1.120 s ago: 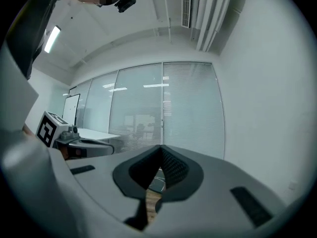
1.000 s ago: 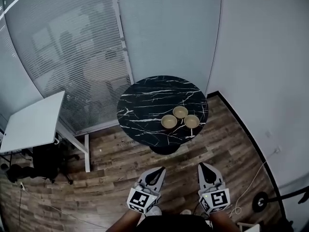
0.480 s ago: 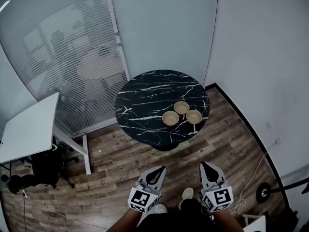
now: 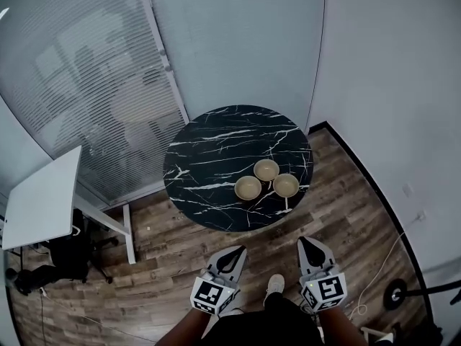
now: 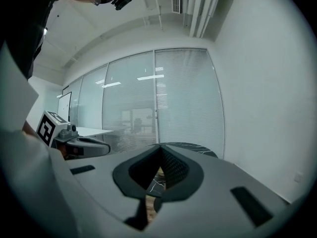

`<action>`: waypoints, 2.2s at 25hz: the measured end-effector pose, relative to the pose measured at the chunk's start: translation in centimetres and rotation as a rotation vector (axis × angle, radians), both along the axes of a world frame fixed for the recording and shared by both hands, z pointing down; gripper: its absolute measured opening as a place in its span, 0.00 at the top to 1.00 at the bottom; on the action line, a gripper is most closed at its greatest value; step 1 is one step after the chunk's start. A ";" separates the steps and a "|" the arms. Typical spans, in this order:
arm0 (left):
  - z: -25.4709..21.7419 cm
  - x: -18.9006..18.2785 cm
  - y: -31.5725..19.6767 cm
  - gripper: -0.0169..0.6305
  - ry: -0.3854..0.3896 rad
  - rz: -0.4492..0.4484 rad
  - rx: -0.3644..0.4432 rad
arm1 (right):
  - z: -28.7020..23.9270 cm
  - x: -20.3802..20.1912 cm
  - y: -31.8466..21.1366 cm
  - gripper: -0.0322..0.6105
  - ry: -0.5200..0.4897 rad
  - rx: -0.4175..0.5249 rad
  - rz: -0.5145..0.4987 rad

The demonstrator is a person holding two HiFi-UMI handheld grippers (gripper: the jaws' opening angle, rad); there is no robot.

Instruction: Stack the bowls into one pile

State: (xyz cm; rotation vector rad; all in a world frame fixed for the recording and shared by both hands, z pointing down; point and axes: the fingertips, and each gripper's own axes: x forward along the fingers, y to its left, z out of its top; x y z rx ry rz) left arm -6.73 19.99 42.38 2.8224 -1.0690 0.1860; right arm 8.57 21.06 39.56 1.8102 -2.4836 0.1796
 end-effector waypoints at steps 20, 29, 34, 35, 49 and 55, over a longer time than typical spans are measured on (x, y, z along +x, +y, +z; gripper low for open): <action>2.6 3.8 -10.0 0.95 -0.059 -0.201 -0.099 | 4.2 6.8 -11.9 0.93 -0.045 -0.094 -0.117; 2.8 2.9 -15.7 0.95 -0.073 -0.172 -0.091 | 5.5 5.2 -16.8 0.93 -0.038 -0.125 -0.098; 2.5 1.4 -19.6 0.95 -0.063 -0.145 -0.089 | 6.3 3.1 -20.3 0.93 -0.015 -0.131 -0.088; 2.7 1.3 -20.2 0.95 -0.058 -0.135 -0.092 | 6.4 2.7 -20.9 0.93 -0.010 -0.135 -0.085; 6.6 3.1 -24.2 0.95 -0.059 0.014 -0.157 | 12.2 6.2 -22.9 0.93 0.036 -0.320 0.062; 8.9 4.8 -25.0 0.95 -0.101 0.011 -0.203 | 15.8 8.3 -23.4 0.93 0.050 -0.423 0.050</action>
